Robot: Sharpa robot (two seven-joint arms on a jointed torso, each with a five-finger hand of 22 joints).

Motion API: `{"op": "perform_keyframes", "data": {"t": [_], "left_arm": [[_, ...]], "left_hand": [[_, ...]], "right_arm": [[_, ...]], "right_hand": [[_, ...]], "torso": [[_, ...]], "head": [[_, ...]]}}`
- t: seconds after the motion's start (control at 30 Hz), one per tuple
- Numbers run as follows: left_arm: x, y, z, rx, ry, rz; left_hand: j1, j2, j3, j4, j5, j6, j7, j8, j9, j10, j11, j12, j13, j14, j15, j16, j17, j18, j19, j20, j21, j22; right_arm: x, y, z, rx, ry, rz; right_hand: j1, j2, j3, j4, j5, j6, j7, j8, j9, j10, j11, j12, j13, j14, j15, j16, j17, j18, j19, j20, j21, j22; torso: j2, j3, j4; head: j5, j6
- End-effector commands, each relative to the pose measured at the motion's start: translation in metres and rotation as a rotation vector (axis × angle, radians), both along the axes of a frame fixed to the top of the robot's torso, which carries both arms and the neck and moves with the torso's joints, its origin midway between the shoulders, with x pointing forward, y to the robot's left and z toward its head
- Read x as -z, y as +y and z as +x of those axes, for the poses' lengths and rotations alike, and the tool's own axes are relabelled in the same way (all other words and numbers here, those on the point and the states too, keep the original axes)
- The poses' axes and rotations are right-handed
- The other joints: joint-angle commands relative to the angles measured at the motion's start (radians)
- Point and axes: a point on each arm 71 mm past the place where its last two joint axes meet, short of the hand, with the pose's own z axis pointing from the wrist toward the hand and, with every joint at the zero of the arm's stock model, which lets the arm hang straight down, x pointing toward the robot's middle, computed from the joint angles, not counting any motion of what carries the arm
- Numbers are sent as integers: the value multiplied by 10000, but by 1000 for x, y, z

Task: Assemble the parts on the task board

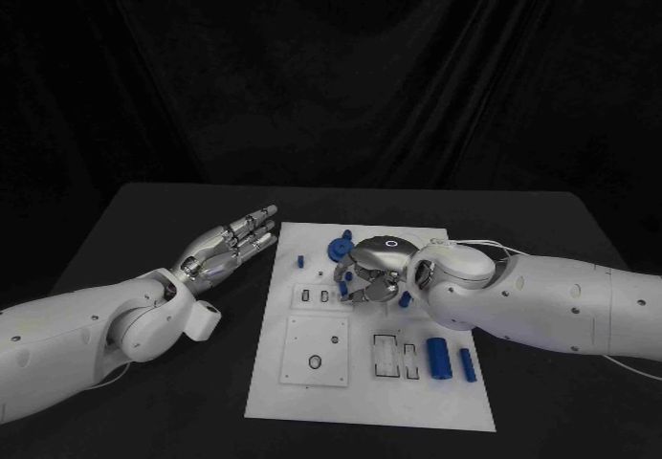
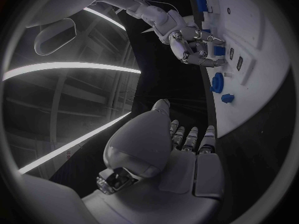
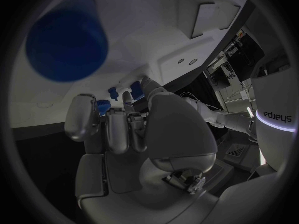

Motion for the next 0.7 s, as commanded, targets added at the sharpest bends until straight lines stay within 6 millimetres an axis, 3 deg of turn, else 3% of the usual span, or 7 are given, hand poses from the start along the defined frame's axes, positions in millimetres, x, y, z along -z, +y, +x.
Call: {"op": "perform_keyframes", "data": {"t": [0.03,0.2,0.33,0.4,0.57,0.67,0.7], "left_arm": [[-1,-1,-1,97,-46,-117],[-1,1,-3,-18,-104,-104],[-3,3,-5,-269,-292,-87],[-6,3,-7,-517,-486,-73],[-15,3,-14,-1035,-888,-12],[-22,3,-14,-1280,-1124,51],[-27,3,-13,-1369,-1247,78]], "left_hand": [[90,4,43,-2,58,-55,-2,30,2,26,65,-65,-11,-1,68,-36,-13,96,-4,64,33,15],[89,4,55,-6,58,-46,3,32,4,26,63,-65,-11,-1,74,-36,-13,96,-2,70,34,17],[97,-227,20,-115,-14,13,50,47,14,26,71,-65,-11,-1,98,-36,-13,96,16,122,48,26],[174,-407,53,-323,7,68,193,55,21,26,221,-65,-11,-1,-40,-36,-13,89,9,162,42,21],[150,-503,157,-498,3,279,393,88,46,26,458,-65,-11,-1,-9,-36,-13,101,79,258,97,58],[120,-510,225,-544,18,348,442,93,51,26,509,-65,-11,-1,101,-36,-13,105,126,330,133,80],[118,-517,311,-590,38,412,464,97,56,26,595,-65,-11,-1,198,-36,-13,112,214,394,200,120]], "right_arm": [[1,-2,-2,17,-163,27],[-8,-6,-5,-153,-831,812],[-25,-13,-7,-189,-1540,1420],[-37,-20,-8,-116,-1852,1618],[-59,-41,-12,225,-2240,1934],[-68,-54,-15,450,-2399,2072],[-71,-59,-17,532,-2458,2147]], "right_hand": [[-114,-73,-142,39,-223,-428,-23,-231,-195,952,10,-45,2560,661,52,-59,1343,100,9,30,-74,1371],[96,-445,-353,647,-515,-1163,-162,-545,-707,917,-99,-83,2521,670,-30,-50,1353,98,44,-37,-105,1412],[466,-863,-627,1572,-782,-1806,-257,-662,-1159,885,-178,-119,2485,676,-98,-43,1363,91,71,-105,-115,1451],[480,-1026,-795,1674,-952,-2068,-288,-712,-1313,844,-204,-163,2440,670,-115,-67,1345,92,72,-122,-137,1459],[215,-1227,-1031,1695,-1068,-2195,-282,-707,-1439,797,-205,-214,2389,654,-123,-111,1312,92,62,-137,-175,1469],[204,-1146,-992,1689,-1062,-2062,-274,-656,-1420,818,-201,-193,2411,658,-121,-93,1330,81,76,-138,-134,1487],[212,-1127,-977,1687,-1062,-2018,-268,-639,-1413,817,-198,-194,2410,659,-120,-88,1333,80,78,-138,-128,1491]], "torso": [[0,0,0],[1,3,-2],[1,4,0],[1,5,-1],[2,8,-9],[-9,12,-24],[-8,10,-13]], "head": [[15,22],[79,84],[69,187],[11,393],[19,754],[130,1115],[133,1181]]}}
